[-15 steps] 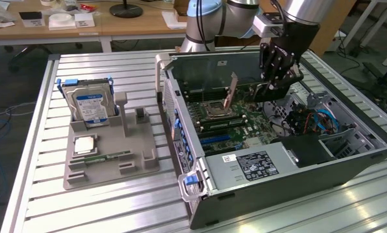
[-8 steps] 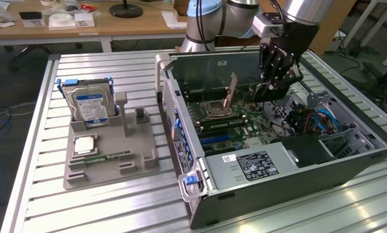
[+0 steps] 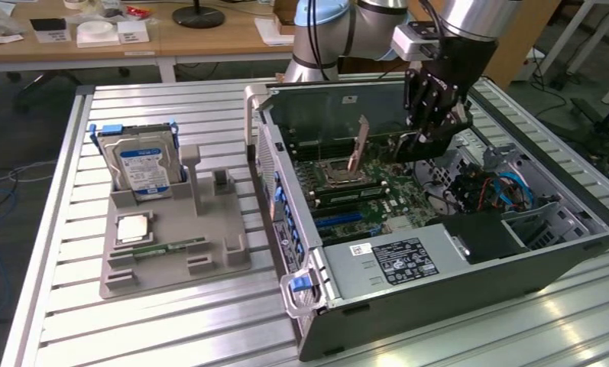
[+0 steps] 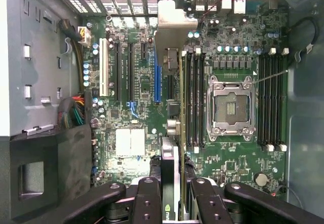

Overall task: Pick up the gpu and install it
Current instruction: 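Insert the gpu into the slot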

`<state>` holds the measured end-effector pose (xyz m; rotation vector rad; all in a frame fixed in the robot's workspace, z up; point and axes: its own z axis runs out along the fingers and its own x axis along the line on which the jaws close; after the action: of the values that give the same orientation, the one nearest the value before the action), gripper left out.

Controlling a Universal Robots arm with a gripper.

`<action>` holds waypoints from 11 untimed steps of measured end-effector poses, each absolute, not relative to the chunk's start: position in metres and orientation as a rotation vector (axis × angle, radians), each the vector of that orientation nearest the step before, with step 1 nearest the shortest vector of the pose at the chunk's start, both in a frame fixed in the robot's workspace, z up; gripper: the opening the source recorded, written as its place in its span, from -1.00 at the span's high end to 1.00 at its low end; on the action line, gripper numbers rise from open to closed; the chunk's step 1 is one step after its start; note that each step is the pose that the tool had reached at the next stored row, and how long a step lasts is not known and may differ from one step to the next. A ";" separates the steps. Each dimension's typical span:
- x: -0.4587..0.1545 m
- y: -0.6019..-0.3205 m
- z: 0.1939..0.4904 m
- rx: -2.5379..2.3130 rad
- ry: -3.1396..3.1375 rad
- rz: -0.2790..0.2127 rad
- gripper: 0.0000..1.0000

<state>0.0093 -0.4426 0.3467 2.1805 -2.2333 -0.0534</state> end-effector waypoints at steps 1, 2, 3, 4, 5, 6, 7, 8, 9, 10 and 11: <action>0.009 -0.443 0.347 2.180 -2.233 -0.053 0.46; 0.009 -0.443 0.347 2.180 -2.233 -0.053 0.46; 0.009 -0.443 0.346 2.180 -2.234 -0.054 0.46; 0.008 -0.443 0.346 2.180 -2.234 -0.054 0.46; 0.007 -0.443 0.345 2.181 -2.234 -0.053 0.46; 0.007 -0.443 0.345 2.181 -2.234 -0.053 0.46; 0.007 -0.443 0.345 2.180 -2.234 -0.053 0.46; 0.007 -0.443 0.345 2.181 -2.234 -0.053 0.46; 0.007 -0.443 0.345 2.181 -2.234 -0.053 0.46; 0.007 -0.443 0.345 2.181 -2.234 -0.053 0.46; 0.007 -0.443 0.345 2.181 -2.234 -0.053 0.46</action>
<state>0.0068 -0.4426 0.3450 2.1808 -2.2336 -0.0530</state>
